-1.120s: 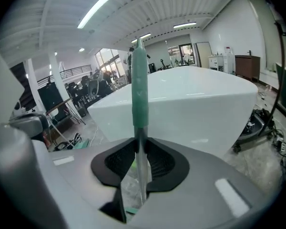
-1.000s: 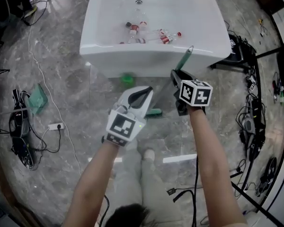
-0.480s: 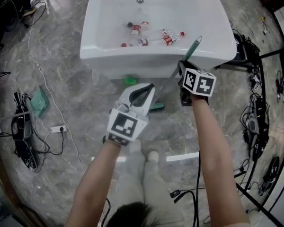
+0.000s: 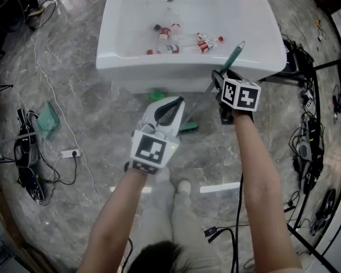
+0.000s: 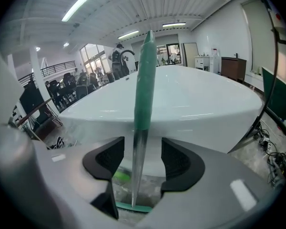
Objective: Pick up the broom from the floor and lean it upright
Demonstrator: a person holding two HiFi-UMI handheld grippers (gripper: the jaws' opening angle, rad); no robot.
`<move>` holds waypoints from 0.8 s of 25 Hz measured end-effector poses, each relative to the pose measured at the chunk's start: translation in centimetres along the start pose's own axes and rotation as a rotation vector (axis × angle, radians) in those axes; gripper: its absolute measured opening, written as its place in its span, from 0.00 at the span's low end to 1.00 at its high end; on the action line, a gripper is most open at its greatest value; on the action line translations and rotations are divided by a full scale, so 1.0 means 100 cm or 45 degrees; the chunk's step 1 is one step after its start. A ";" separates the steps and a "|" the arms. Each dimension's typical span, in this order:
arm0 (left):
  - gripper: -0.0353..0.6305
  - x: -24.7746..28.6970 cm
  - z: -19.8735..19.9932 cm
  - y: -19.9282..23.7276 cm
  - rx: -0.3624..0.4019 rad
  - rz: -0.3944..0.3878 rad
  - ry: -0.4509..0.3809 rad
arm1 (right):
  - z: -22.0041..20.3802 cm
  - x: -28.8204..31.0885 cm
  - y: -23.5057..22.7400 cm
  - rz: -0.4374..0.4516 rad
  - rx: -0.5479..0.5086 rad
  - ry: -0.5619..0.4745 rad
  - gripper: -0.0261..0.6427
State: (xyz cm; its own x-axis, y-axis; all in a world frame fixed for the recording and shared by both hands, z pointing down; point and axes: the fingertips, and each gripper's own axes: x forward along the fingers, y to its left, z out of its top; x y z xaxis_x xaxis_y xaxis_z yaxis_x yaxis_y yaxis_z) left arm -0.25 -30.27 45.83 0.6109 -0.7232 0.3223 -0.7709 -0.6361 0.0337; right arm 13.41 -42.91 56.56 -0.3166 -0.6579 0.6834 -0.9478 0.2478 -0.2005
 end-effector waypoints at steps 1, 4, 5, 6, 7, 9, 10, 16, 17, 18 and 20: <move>0.05 -0.001 0.002 0.002 0.015 0.011 0.010 | -0.001 -0.002 0.000 0.003 -0.002 0.004 0.41; 0.05 -0.002 0.004 0.000 -0.042 0.011 0.007 | -0.002 -0.015 0.002 0.005 -0.003 -0.009 0.47; 0.05 -0.003 0.005 -0.002 -0.057 0.000 0.008 | -0.002 -0.021 0.005 0.023 -0.002 -0.013 0.48; 0.05 -0.004 0.006 -0.004 -0.062 -0.011 0.013 | -0.002 -0.027 0.010 0.050 -0.001 -0.017 0.48; 0.05 -0.005 0.008 -0.007 -0.064 -0.022 0.017 | -0.002 -0.034 0.015 0.079 -0.007 -0.020 0.47; 0.05 -0.008 0.016 -0.013 -0.067 -0.039 0.016 | -0.001 -0.052 0.024 0.109 -0.058 -0.027 0.43; 0.05 -0.009 0.020 -0.016 -0.072 -0.046 0.012 | 0.000 -0.061 0.028 0.112 -0.096 -0.035 0.38; 0.05 -0.019 0.051 -0.034 -0.047 -0.080 -0.029 | 0.017 -0.123 0.059 0.199 -0.044 -0.156 0.10; 0.05 -0.020 0.057 -0.036 -0.041 -0.078 -0.038 | 0.022 -0.134 0.066 0.224 -0.020 -0.181 0.06; 0.05 -0.021 0.062 -0.039 -0.043 -0.073 -0.048 | 0.025 -0.146 0.073 0.253 -0.007 -0.201 0.04; 0.05 -0.027 0.074 -0.048 -0.070 -0.066 -0.071 | 0.028 -0.171 0.089 0.326 -0.001 -0.222 0.04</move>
State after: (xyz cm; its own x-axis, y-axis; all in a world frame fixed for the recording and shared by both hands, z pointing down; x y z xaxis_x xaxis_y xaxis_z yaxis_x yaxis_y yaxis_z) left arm 3.14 -27.23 37.80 0.6580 -0.7045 0.2657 -0.7459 -0.6583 0.1016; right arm 10.29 -31.41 41.11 -0.5465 -0.6861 0.4801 -0.8366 0.4215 -0.3500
